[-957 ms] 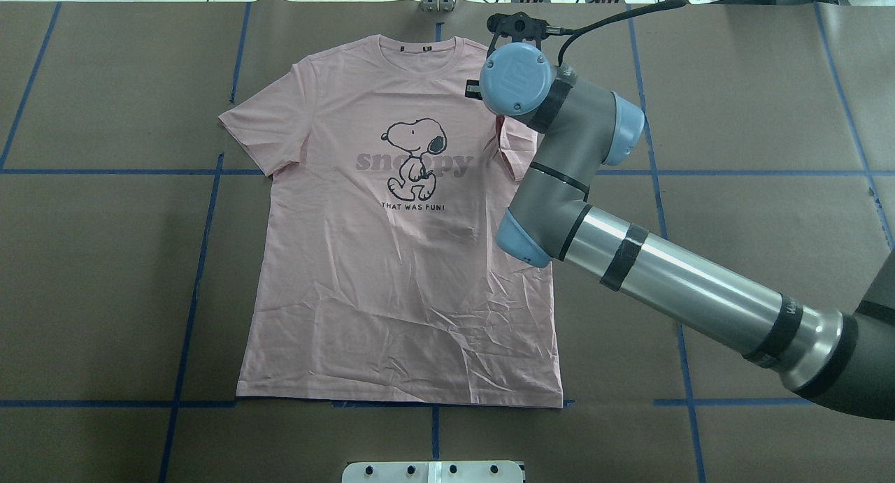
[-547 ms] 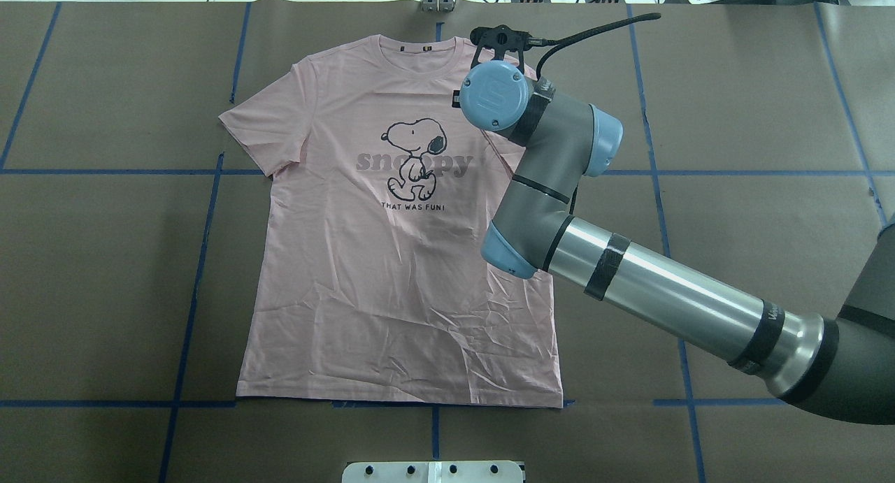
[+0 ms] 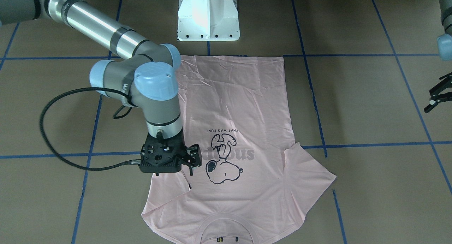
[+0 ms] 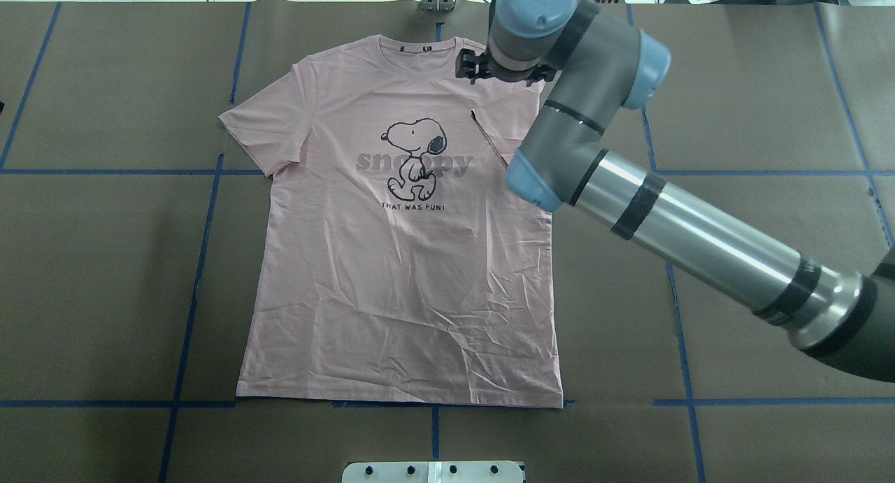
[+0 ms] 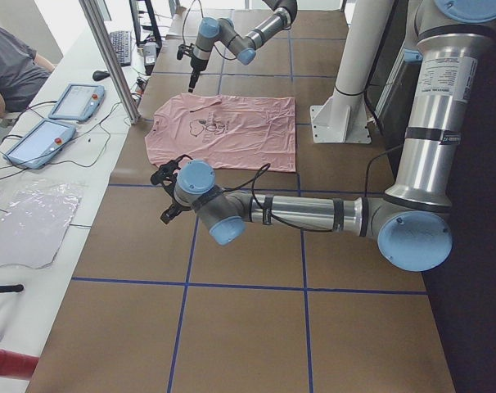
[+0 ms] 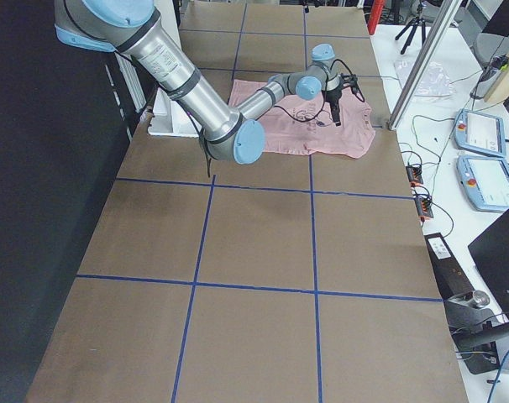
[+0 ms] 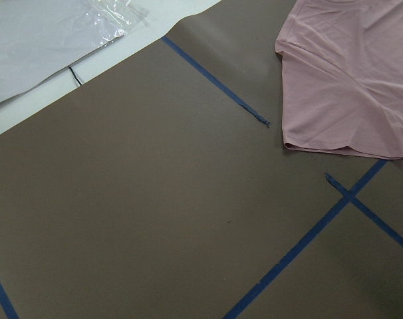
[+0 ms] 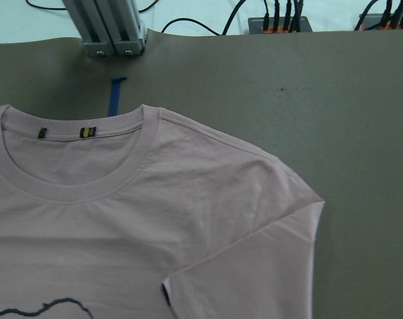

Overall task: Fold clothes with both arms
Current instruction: 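Fold the grasped sleeve inward over the shirt body, release, withdraw right gripper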

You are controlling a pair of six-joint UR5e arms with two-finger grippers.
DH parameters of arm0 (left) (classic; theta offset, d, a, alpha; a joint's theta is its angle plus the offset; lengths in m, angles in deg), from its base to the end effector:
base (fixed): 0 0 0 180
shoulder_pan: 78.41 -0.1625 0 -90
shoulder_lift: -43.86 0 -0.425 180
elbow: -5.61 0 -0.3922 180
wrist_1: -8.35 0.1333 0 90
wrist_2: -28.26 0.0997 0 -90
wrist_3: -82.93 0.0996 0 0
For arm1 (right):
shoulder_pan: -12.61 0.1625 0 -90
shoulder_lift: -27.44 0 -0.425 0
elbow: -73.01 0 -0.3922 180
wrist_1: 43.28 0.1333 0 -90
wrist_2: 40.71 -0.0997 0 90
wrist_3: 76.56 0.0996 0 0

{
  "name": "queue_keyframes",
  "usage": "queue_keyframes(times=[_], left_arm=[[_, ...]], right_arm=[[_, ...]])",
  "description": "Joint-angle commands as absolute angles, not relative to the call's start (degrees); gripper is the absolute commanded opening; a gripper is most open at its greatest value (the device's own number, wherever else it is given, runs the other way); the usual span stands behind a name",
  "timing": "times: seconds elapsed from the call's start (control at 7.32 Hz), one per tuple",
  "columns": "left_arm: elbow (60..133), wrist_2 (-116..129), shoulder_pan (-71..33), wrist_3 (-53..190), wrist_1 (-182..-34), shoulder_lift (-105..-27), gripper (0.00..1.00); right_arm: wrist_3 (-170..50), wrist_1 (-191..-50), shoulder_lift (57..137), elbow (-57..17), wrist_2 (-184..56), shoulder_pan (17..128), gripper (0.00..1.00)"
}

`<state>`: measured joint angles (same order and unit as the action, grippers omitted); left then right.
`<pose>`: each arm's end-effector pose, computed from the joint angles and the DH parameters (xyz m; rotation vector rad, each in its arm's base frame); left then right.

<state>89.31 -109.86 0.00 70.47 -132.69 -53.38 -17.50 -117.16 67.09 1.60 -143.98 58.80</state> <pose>0.0545 -0.5600 0.5401 0.6703 0.9400 0.3669 -0.4738 -0.6534 0.2183 0.3484 -0.7868 0.1528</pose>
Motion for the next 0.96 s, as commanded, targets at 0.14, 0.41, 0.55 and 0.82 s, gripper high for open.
queue_keyframes(times=[0.14,0.41,0.55,0.82], left_arm=[[89.1,-97.6,-9.5,48.5,-132.6,-58.7,0.81],[88.3,-86.8,-18.6,34.0,-131.8,-63.6,0.71],[85.4,-81.4,-22.8,28.4,-131.9,-66.8,0.68],[76.1,-73.3,-27.2,25.1,-132.7,-73.1,0.67]], right_arm=[[-39.9,-112.9,80.4,-4.6,-163.0,72.8,1.0],[-41.8,-99.9,88.9,-4.6,-169.2,76.9,1.0],[-41.4,-99.5,89.2,-4.6,-169.0,76.9,1.0],[-41.1,-99.5,89.2,-4.6,-168.9,76.9,1.0]])
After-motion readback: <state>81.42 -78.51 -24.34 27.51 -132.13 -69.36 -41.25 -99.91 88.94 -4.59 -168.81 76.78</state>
